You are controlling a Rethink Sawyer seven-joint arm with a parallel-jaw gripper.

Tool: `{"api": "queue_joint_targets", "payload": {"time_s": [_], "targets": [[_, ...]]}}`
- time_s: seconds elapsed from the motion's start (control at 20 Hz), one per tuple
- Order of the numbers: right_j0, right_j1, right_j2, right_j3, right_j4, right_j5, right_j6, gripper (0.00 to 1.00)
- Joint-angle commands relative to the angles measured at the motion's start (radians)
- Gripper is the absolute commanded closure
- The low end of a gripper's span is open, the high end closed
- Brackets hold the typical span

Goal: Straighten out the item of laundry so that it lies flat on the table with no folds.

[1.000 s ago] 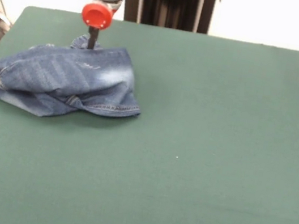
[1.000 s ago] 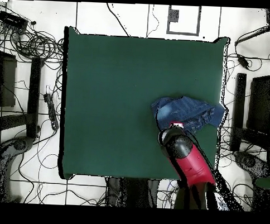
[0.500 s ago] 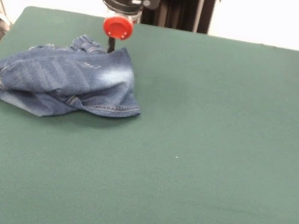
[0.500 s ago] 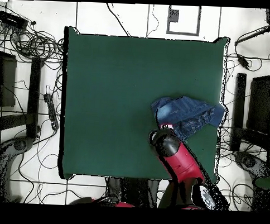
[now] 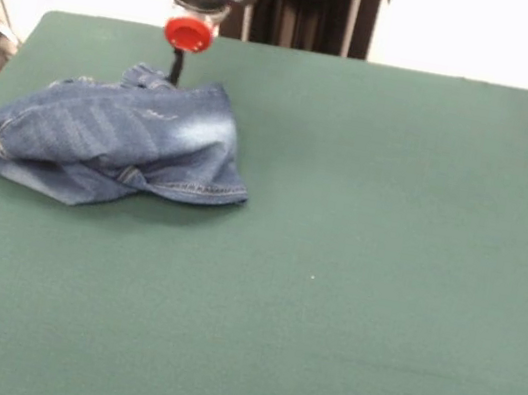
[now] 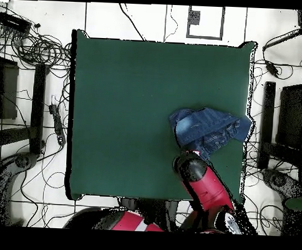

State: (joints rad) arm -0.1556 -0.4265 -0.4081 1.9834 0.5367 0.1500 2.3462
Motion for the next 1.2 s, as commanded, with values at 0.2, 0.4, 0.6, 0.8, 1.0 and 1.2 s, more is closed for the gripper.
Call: {"api": "queue_joint_targets", "payload": {"time_s": [0.2,0.4,0.6,0.8,1.0,1.2], "targets": [[-0.03,0.011,-0.006,-0.047,-0.026,0.054,0.111,0.0],[-0.13,0.031,0.145,-0.021,-0.051,-0.096,0.111,0.0],[-0.258,0.038,0.331,0.006,-0.112,-0.225,0.148,0.0],[-0.292,0.004,0.389,0.032,-0.135,-0.221,0.174,0.0],[-0.327,-0.047,0.433,0.076,-0.153,-0.192,0.175,0.0],[-0.322,-0.099,0.428,0.103,-0.146,-0.142,0.173,0.0]]}}
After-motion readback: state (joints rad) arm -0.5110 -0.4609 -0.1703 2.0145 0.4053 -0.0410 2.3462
